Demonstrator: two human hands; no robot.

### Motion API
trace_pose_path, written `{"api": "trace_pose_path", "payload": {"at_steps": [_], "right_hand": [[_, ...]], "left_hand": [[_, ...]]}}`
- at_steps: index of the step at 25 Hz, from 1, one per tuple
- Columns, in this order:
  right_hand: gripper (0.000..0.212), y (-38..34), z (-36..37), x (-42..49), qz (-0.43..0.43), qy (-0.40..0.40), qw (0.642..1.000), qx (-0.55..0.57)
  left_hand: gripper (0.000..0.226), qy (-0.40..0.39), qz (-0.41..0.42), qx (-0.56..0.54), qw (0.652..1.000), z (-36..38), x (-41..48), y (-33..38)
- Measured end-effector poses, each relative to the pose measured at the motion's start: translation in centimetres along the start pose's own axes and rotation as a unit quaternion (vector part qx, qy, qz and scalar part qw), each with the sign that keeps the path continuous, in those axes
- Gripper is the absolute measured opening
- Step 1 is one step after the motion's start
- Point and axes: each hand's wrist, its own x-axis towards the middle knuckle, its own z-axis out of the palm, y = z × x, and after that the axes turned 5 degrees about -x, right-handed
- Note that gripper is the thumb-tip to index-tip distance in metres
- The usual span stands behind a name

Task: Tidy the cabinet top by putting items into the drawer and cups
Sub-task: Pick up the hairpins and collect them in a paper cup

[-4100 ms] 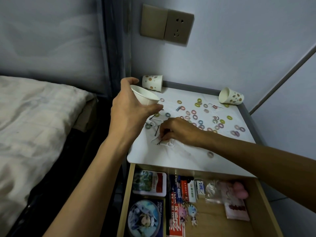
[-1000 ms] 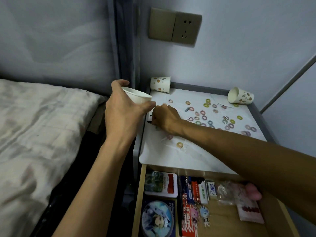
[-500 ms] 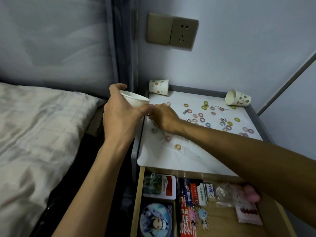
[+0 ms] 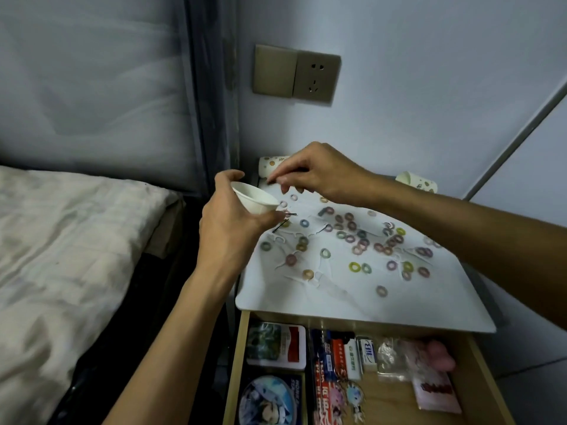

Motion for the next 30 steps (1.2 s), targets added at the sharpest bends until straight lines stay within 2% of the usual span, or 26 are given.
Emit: {"api": "trace_pose_path", "payload": {"at_steps": [2,4,6,7,10,12,15,18,24,26,30], "right_hand": [[0.016,-1.6,-0.4,-0.3,-0.04,-0.074,0.995,-0.061],[0.018,-2.5,-0.2,-0.2,-0.057,-0.108,0.988,-0.089],[0.018,-2.2,-0.2,0.1,-0.064,-0.088,0.992,-0.061],[0.016,-1.5,-0.2,0.4,-0.056,-0.052,0.997,-0.024],[0.009,2.5,1.0,1.8,0.03,0.051,0.998,0.035],[0.006,5.8,3.4,2.5,0.098,0.031,0.994,-0.036],[0.01,9.2,7.4,3.1,0.151,-0.017,0.98,-0.125],[0.008,10.5,9.4,4.0,0.178,0.009,0.974,-0.14],[0.009,11.1,10.1,4.6,0.157,-0.004,0.965,-0.21],[0.01,10.8,9.8,4.5,0.134,0.005,0.97,-0.202],[0.009,10.1,10.3,4.4,0.056,-0.065,0.974,-0.212]], "left_hand": [[0.084,-0.021,0.003,-0.003,1.0,0.6,-0.2,0.3],[0.083,-0.031,0.007,-0.007,0.999,1.0,-0.4,0.5],[0.081,-0.031,0.007,-0.017,0.999,0.9,-0.5,0.6],[0.08,-0.024,0.006,-0.022,0.999,0.8,-0.4,0.5],[0.083,0.01,0.005,-0.011,1.0,0.2,0.1,0.1],[0.083,0.032,0.005,-0.004,0.999,-0.2,0.4,-0.2],[0.081,0.055,0.008,-0.005,0.998,-0.8,0.8,-0.5],[0.081,0.07,0.005,-0.005,0.998,-1.3,1.2,-0.7],[0.079,0.079,0.001,-0.008,0.997,-1.9,1.4,-1.0],[0.079,0.078,0.001,-0.008,0.997,-2.0,1.3,-0.9],[0.079,0.081,-0.002,-0.011,0.997,-2.1,1.3,-0.9]]}}
